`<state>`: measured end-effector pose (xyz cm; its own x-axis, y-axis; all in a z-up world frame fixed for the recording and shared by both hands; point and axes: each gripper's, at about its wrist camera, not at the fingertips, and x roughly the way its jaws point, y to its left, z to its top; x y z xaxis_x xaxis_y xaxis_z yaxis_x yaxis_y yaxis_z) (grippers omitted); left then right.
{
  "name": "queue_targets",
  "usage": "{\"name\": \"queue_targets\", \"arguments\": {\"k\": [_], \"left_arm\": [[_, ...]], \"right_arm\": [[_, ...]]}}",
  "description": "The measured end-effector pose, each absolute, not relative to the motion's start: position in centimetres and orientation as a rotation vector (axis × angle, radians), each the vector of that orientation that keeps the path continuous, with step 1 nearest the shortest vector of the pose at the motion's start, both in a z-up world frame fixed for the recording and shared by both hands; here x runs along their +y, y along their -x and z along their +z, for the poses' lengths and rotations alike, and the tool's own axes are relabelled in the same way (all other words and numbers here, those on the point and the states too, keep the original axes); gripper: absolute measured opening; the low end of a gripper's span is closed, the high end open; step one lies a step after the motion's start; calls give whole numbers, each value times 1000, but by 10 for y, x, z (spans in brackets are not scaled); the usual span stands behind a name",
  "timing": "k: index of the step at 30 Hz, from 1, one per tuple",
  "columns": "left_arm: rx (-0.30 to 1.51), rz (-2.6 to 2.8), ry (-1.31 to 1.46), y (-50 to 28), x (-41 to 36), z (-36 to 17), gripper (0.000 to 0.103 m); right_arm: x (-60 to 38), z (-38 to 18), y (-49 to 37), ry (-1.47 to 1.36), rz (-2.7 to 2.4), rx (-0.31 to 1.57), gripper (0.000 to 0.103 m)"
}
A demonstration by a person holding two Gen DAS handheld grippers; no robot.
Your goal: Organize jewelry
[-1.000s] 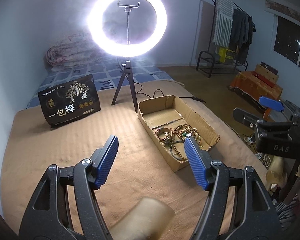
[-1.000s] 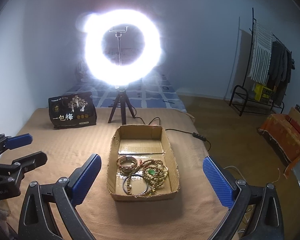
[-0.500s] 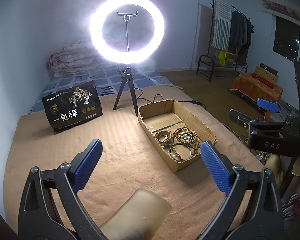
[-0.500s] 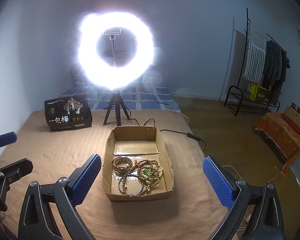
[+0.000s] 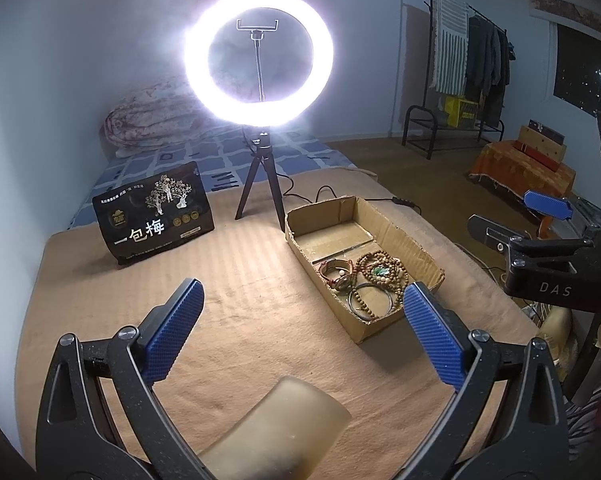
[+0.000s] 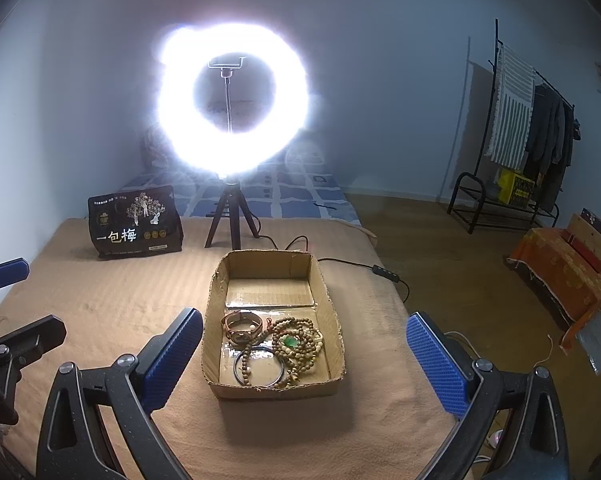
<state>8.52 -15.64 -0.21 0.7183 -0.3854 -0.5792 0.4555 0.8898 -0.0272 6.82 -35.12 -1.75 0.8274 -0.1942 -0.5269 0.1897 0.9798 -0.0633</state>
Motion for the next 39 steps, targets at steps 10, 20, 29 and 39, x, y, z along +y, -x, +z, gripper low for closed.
{"name": "queue_targets", "arguments": {"k": [10,20,29,39], "left_arm": [[617,-462,-123,-86,-156,-3,102],[615,-448,-125,-88,-149,-3,102],[614,-441,-135,-87,-147,-3,102],[611,-419,-137,-86,-145,-2,102]], "right_arm": [[-349,-19,-69,14,-201,562,103],[-347,-19,-69,18,-195,564,103],[-346,-20,-71,29,-189,569,103],[-347,-20,-70,28,-189,570,103]]}}
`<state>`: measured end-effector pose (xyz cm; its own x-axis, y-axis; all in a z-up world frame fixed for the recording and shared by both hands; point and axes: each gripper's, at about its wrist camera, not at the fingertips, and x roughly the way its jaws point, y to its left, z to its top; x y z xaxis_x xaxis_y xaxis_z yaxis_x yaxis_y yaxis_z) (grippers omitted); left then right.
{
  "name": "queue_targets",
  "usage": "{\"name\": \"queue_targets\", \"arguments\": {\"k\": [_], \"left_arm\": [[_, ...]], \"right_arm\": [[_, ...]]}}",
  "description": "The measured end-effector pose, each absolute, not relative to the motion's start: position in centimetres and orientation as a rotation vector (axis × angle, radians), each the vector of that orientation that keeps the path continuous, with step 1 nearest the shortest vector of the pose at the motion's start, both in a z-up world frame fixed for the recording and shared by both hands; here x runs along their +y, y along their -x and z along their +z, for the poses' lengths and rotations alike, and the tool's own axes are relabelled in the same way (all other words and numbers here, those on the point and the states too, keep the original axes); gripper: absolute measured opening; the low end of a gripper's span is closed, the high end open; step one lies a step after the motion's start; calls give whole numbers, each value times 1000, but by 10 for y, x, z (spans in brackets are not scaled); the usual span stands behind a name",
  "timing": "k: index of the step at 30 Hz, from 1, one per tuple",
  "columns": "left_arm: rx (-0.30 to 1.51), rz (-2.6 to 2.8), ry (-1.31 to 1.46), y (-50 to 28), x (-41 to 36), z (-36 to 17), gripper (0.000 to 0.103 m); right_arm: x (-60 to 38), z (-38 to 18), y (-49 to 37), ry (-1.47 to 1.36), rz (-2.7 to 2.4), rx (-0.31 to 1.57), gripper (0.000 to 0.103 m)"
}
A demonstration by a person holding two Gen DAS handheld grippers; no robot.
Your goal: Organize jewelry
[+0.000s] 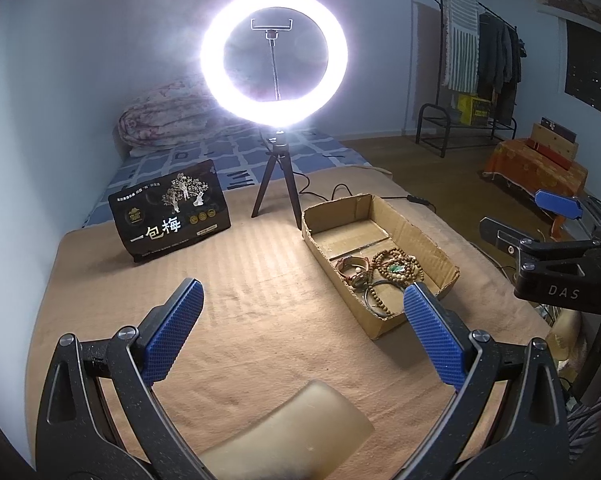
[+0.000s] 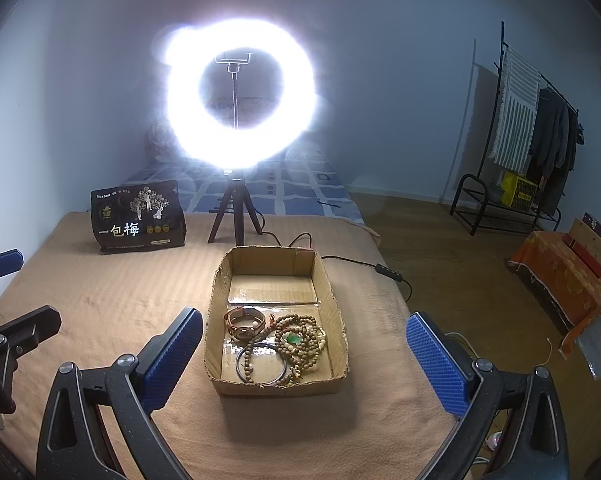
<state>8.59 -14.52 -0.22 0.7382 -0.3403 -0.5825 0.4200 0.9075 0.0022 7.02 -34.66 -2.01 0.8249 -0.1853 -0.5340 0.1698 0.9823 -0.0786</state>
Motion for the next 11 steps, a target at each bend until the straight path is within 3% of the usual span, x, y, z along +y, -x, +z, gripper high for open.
{"name": "queue_targets", "arguments": {"k": [11], "left_arm": [[605,-411,-135,-85,-143,-4,102]], "right_arm": [[-348,-23,-69,33,-190,576,103]]}}
